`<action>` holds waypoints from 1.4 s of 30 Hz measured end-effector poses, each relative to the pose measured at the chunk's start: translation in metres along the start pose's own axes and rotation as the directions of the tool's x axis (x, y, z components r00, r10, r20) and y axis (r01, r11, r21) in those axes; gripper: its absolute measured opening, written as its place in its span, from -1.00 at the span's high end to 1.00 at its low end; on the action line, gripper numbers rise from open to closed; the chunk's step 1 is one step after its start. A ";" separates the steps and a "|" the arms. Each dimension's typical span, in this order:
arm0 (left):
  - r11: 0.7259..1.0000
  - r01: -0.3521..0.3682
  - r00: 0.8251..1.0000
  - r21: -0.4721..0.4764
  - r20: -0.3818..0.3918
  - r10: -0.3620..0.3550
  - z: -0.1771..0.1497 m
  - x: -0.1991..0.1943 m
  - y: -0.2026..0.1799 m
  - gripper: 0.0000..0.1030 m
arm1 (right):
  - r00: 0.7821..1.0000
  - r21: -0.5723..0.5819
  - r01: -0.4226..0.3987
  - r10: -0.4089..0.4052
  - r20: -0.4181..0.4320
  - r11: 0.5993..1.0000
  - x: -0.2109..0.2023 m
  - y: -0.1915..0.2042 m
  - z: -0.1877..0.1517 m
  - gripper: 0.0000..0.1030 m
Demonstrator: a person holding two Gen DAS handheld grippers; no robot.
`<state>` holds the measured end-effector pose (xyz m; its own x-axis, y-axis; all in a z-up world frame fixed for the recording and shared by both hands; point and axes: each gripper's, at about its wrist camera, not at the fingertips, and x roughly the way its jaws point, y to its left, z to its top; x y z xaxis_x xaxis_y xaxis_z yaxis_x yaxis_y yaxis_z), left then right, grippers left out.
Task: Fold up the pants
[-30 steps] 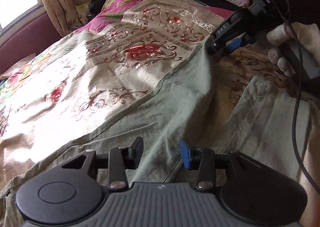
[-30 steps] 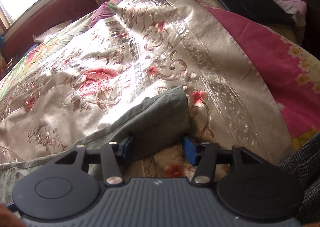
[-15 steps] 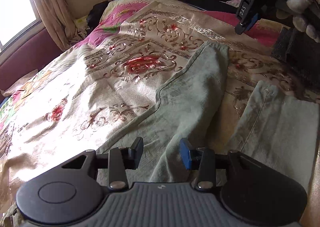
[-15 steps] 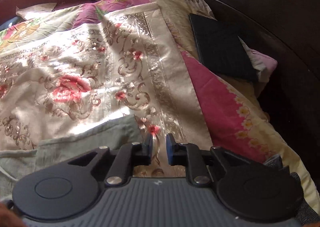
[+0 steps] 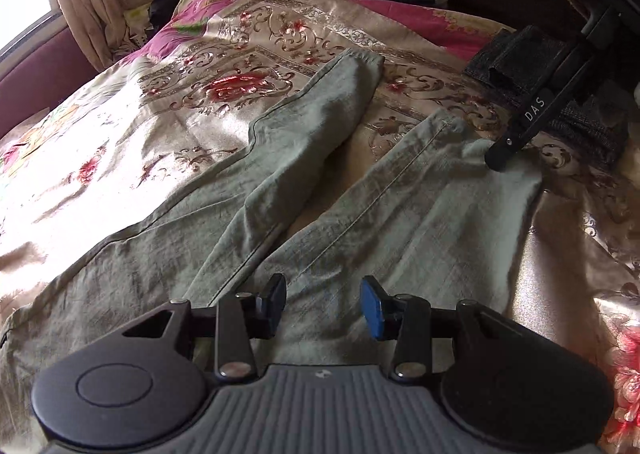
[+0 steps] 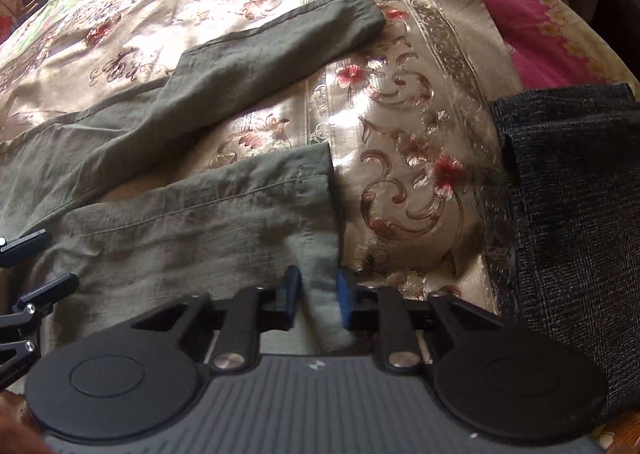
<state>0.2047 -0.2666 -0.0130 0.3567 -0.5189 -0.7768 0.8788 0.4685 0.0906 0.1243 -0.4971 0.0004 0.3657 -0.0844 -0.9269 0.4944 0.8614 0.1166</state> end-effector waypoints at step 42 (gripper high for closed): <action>0.819 -0.391 0.913 -0.419 -0.288 0.289 -0.274 -0.219 0.226 -0.25 | 0.898 -0.701 -0.438 0.299 -0.322 0.562 0.009 0.469 -0.084 0.25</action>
<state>0.2379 0.1486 0.0071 0.4885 -0.1327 -0.8624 0.4474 0.8867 0.1170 0.2931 -0.0514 0.0171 0.2225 0.3426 -0.9128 -0.4354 0.8726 0.2214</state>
